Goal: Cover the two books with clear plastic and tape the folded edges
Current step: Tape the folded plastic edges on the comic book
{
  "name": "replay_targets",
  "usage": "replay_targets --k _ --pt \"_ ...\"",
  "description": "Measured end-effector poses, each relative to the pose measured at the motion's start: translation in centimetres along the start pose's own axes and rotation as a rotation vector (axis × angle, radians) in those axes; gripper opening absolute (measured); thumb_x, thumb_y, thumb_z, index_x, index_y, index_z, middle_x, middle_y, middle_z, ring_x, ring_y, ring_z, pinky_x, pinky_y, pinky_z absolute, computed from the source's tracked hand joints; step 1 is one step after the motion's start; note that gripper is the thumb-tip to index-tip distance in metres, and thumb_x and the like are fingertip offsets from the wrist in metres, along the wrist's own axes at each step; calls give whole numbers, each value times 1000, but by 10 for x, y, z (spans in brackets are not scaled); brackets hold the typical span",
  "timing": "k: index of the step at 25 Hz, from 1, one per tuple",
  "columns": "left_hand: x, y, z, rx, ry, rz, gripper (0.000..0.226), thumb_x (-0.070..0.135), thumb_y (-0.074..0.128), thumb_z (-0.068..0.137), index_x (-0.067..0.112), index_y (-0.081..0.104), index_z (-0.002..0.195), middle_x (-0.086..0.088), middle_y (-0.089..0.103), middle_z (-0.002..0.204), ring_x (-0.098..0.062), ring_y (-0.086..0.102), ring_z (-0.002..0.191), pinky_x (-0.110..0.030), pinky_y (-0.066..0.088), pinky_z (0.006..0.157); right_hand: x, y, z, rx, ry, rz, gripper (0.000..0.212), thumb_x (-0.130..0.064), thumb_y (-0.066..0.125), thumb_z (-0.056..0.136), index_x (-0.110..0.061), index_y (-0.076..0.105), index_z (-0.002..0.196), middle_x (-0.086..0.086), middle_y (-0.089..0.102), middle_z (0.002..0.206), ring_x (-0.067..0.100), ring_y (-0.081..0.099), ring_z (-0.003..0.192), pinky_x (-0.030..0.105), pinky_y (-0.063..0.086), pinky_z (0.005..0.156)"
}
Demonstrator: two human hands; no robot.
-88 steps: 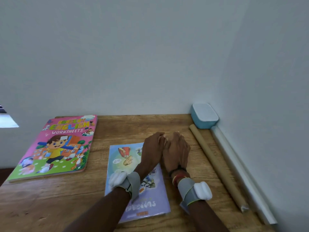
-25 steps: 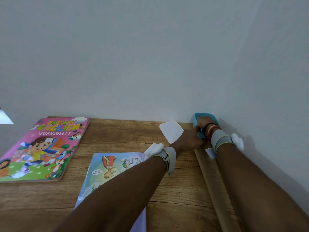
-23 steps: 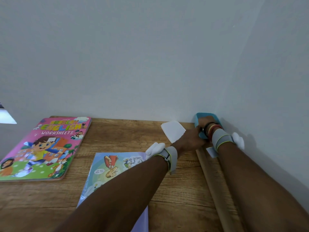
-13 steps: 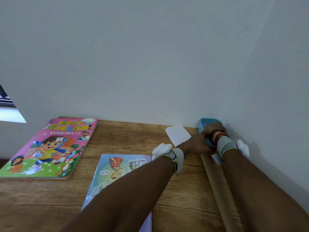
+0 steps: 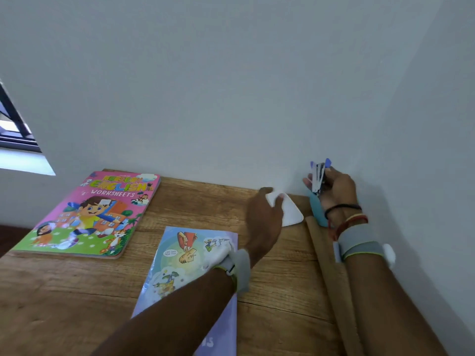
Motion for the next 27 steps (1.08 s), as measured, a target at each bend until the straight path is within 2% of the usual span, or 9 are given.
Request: replay_targets --k 2,4,7,9,12,16,18,21,27 --pt "-26 -58 -21 175 3 118 44 55 55 91 25 59 123 7 61 124 -14 51 120 -36 41 100 32 30 -21 -131 91 11 23 -31 67 86 -11 58 79 4 61 67 16 55 51 26 52 48" --pt "-56 -115 -43 248 -68 348 62 66 52 87 23 51 131 1 51 138 -20 39 133 -45 34 108 67 50 -44 -166 9 -347 36 -26 87 62 -8 59 77 4 56 62 10 47 42 19 40 39" --pt "-102 -160 -72 115 -240 616 101 81 43 78 13 25 151 -10 20 160 -26 16 148 -50 18 116 126 88 -82 -357 -304 -1145 33 -19 87 63 -8 69 88 0 67 77 13 61 68 20 51 62" --pt "-116 -169 -85 20 -270 674 110 85 38 76 10 16 154 -12 16 162 -26 14 149 -49 13 118 164 108 -101 -559 -335 -1442 45 -37 86 63 -16 70 100 -1 69 98 17 63 91 31 51 82" --pt "-129 -163 -88 -122 -233 757 114 88 7 74 9 13 155 -10 13 163 -23 8 151 -47 1 119 185 104 -102 -618 -265 -1620 49 -52 84 61 -26 62 96 -1 64 104 18 59 96 32 47 80" --pt "-129 -126 -43 -306 143 796 114 83 -13 76 7 26 152 -11 23 160 -27 15 149 -45 4 121 170 71 -84 -538 -165 -1918 53 -62 79 56 -26 44 71 2 60 92 24 59 91 30 45 74" --pt "-120 -101 -26 -452 406 709 99 78 2 88 7 37 148 -11 36 155 -27 28 146 -41 12 120 149 53 -78 -496 -63 -2135 55 -62 77 58 -22 42 73 1 55 87 26 58 92 29 44 75" --pt "-101 -69 -14 -720 670 681 68 58 33 99 13 35 150 -7 36 156 -22 29 145 -34 18 120 113 73 -79 -366 -382 -2003 36 -45 73 69 -20 57 88 3 64 97 26 61 95 31 49 79" --pt "-64 -60 -15 -456 1218 728 46 45 38 104 9 66 107 -8 71 105 -25 62 97 -39 45 87 152 65 -97 -533 -224 -1681 51 -42 66 56 -15 65 99 4 65 103 24 61 97 28 43 77"
Point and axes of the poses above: each hand's wrist, its own z-axis towards the middle knuckle, its own y-axis out of the palm, x = y × z, the point moved 9 cm from there along z, towards the middle knuckle
